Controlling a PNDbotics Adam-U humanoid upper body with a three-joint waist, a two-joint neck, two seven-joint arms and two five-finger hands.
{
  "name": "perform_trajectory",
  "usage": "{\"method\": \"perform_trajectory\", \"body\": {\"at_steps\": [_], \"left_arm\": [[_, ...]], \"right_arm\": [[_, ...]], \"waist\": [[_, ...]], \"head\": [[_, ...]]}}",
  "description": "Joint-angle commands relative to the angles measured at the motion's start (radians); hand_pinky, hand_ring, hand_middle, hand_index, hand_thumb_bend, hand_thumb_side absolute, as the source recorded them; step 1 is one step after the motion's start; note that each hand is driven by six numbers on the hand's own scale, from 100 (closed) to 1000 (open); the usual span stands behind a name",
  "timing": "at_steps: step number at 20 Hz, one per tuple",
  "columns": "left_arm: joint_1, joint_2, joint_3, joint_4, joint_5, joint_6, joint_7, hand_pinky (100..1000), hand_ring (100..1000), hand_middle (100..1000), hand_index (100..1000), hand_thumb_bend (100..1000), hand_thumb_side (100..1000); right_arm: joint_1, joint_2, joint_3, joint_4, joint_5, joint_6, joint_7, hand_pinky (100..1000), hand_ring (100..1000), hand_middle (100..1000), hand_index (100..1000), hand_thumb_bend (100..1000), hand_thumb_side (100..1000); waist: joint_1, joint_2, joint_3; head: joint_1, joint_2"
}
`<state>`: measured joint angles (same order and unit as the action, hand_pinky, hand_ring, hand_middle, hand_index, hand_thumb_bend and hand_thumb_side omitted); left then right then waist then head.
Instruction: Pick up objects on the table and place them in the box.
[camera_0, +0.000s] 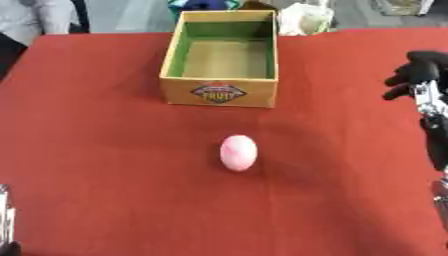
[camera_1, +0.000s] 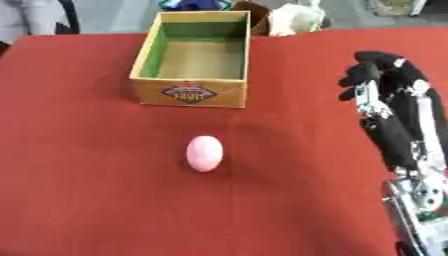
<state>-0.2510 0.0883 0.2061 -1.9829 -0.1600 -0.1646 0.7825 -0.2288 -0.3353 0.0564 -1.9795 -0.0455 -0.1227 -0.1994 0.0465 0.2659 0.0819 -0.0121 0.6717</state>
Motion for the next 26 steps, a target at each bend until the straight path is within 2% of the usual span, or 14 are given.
{"method": "perform_trajectory", "body": {"at_steps": [1, 5, 8, 12, 21, 23, 26], "left_arm": [[-0.007, 0.014, 0.003, -0.017, 0.003, -0.001, -0.003, 443, 386, 407, 493, 131, 867], [-0.006, 0.016, -0.001, -0.017, 0.007, 0.000, -0.007, 443, 386, 406, 491, 131, 864], [-0.005, 0.018, -0.007, -0.017, 0.011, 0.005, -0.016, 443, 386, 405, 489, 132, 865], [-0.004, 0.020, -0.010, -0.017, 0.015, 0.007, -0.021, 444, 386, 405, 489, 133, 865], [-0.003, 0.026, -0.017, -0.017, 0.020, 0.007, -0.030, 444, 385, 405, 488, 134, 865], [-0.003, 0.027, -0.018, -0.017, 0.021, 0.007, -0.032, 444, 386, 405, 489, 133, 865], [-0.003, 0.029, -0.020, -0.017, 0.021, 0.007, -0.034, 444, 386, 405, 489, 133, 865]], "right_arm": [[-0.018, -0.054, 0.004, -0.021, 0.004, -0.007, 0.011, 493, 584, 564, 731, 100, 509], [-0.048, -0.138, 0.022, -0.021, 0.029, -0.020, 0.047, 505, 599, 577, 743, 100, 558], [-0.085, -0.207, 0.040, -0.021, 0.051, -0.007, 0.067, 518, 614, 590, 754, 100, 587], [-0.147, -0.296, 0.079, -0.021, 0.137, 0.009, 0.107, 541, 637, 613, 778, 100, 614], [-0.277, -0.489, 0.194, -0.021, 0.308, 0.006, 0.289, 611, 698, 700, 841, 100, 755], [-0.303, -0.525, 0.222, -0.021, 0.327, 0.000, 0.335, 623, 710, 711, 851, 127, 789], [-0.341, -0.562, 0.257, -0.021, 0.330, 0.007, 0.395, 637, 726, 718, 861, 219, 821]], "waist": [[-0.004, -0.016, 0.002], [-0.007, -0.016, 0.005], [-0.007, -0.017, 0.010], [-0.005, -0.017, 0.019], [-0.013, -0.018, 0.028], [-0.015, -0.019, 0.029], [-0.019, -0.022, 0.031]], "head": [[-0.005, 0.000], [-0.013, 0.004], [-0.022, 0.007], [-0.029, 0.006], [-0.036, 0.005], [-0.038, 0.005], [-0.041, 0.003]]}}
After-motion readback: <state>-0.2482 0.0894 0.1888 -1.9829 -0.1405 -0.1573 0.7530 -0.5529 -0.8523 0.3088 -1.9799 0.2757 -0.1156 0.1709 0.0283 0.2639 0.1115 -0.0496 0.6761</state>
